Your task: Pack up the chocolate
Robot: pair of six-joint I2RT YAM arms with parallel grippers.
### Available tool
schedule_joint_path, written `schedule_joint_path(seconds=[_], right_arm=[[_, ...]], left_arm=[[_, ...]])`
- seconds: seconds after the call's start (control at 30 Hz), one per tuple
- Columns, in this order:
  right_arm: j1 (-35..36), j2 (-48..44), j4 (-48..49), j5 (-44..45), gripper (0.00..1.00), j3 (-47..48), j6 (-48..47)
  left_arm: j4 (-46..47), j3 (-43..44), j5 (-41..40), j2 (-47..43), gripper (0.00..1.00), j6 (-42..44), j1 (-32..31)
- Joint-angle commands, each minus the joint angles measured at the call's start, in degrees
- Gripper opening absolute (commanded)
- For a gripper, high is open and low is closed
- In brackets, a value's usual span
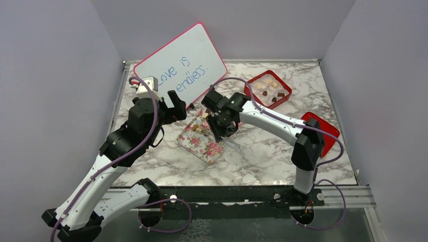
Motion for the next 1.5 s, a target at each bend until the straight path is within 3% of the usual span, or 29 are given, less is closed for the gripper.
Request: schedule_joint_path(seconds=[0.0, 0.37, 0.63, 0.93, 1.47], right_arm=[[0.9, 2.2, 1.4, -0.2, 0.46, 3.2, -0.6], [2.9, 6.8, -5.3, 5.0, 0.45, 7.1, -0.8], [3.1, 6.6, -7.5, 7.1, 0.35, 7.9, 0.1], [3.1, 2.3, -2.4, 4.3, 0.28, 2.5, 2.1], [1.2, -1.3, -3.3, 5.9, 0.24, 6.4, 3.2]], left_arm=[[-0.3, 0.1, -2.1, -0.6, 0.99, 0.9, 0.2], [-0.3, 0.5, -2.3, -0.1, 0.99, 1.6, 0.2], [-0.3, -0.1, -1.9, -0.9, 0.99, 1.1, 0.2], [-0.3, -0.2, -1.8, -0.7, 0.99, 0.5, 0.2], [-0.3, -0.2, -0.6, 1.0, 0.99, 0.8, 0.2]])
